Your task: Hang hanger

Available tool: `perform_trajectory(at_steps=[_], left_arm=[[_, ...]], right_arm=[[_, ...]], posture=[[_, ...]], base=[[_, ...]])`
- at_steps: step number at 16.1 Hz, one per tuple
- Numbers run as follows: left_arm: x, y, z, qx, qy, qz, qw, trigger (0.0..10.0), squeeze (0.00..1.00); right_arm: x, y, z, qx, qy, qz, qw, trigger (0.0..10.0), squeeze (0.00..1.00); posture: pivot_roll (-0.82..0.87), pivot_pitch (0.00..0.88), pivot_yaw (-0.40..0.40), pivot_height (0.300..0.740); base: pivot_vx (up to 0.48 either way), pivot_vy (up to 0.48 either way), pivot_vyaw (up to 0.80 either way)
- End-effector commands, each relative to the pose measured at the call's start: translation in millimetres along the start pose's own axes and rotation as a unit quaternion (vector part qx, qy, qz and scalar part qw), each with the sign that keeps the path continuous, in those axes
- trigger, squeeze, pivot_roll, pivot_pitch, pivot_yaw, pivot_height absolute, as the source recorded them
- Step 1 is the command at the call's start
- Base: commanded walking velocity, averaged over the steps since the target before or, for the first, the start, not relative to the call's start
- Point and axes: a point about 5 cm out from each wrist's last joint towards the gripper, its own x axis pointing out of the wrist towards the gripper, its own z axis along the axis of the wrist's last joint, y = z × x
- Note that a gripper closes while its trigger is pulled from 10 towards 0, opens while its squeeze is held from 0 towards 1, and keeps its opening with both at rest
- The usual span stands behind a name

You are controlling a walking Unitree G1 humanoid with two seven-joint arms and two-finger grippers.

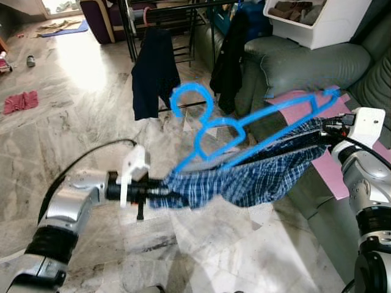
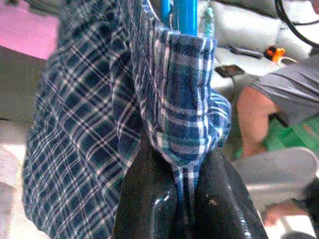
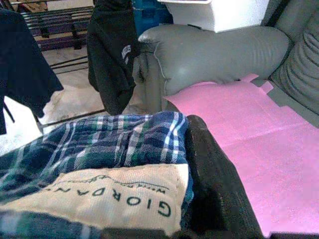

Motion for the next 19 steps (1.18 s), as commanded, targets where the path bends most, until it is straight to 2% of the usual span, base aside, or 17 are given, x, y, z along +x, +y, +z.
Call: perform_trajectory(at_steps=[1, 4, 6, 7, 9, 12, 14, 16, 18, 19], left_arm=[[-8.2, -3.6, -4, -0.007, 0.019, -0.008, 1.000, 0.0, 0.00], [-5.0, -11.9, -14, -0.026, 0.051, -0.039, 0.998, 0.0, 0.00], [-3.4, -10.0, -21, -0.032, 0.061, -0.031, 0.997, 0.0, 0.00], [-2.0, -7.4, -20, -0.039, 0.047, -0.019, 0.998, 0.0, 0.00], [-1.4, -7.3, -20, -0.036, 0.055, -0.020, 0.998, 0.0, 0.00], [3.1, 0.8, -19, -0.048, 0.025, 0.021, 0.998, 0.0, 0.00], [4.3, -0.3, -20, -0.054, 0.020, 0.017, 0.998, 0.0, 0.00], [5.9, 0.8, -20, -0.067, 0.010, 0.028, 0.997, 0.0, 0.00], [5.3, -7.0, -25, -0.054, 0.035, -0.006, 0.998, 0.0, 0.00], [6.5, -10.2, -28, -0.031, 0.058, -0.018, 0.998, 0.0, 0.00]], right_arm=[[1.6, -11.1, 12, -0.002, -0.018, -0.029, 0.999, 0.0, 0.00], [4.0, -10.9, 22, 0.002, -0.043, -0.024, 0.999, 0.0, 0.00], [4.9, -6.6, 30, 0.015, -0.075, -0.012, 0.997, 0.0, 0.00], [4.9, -5.1, 33, 0.017, -0.086, -0.006, 0.996, 0.0, 0.00], [4.1, -2.4, 37, 0.023, -0.109, 0.004, 0.994, 0.0, 0.00], [2.3, 6.5, 45, 0.030, -0.148, 0.039, 0.988, 0.0, 0.00], [1.2, 7.8, 48, 0.021, -0.162, 0.044, 0.986, 0.0, 0.00], [0.3, 8.6, 52, 0.032, -0.179, 0.053, 0.982, 0.0, 0.00], [0.7, 6.9, 54, 0.029, -0.185, 0.046, 0.981, 0.0, 0.00], [1.5, 6.9, 55, 0.027, -0.182, 0.044, 0.982, 0.0, 0.00]], posture=[[-0.05, 0.098, -0.004, 0.740], [-0.05, 0.098, -0.005, 0.740], [-0.05, 0.099, -0.003, 0.740], [-0.05, 0.099, -0.003, 0.740], [-0.06, 0.099, -0.002, 0.740], [-0.06, 0.098, -0.003, 0.740], [-0.06, 0.099, -0.005, 0.740], [-0.06, 0.099, -0.005, 0.740], [-0.06, 0.100, -0.006, 0.740], [-0.06, 0.102, -0.005, 0.740]], base=[[0.000, 0.000, 0.00], [0.000, 0.000, 0.00], [0.000, 0.000, 0.00], [0.000, 0.000, 0.00], [0.000, 0.000, 0.00], [0.000, 0.000, 0.00], [0.000, 0.000, 0.00], [0.000, 0.000, 0.00], [0.000, 0.000, 0.00], [0.000, 0.000, 0.00]])
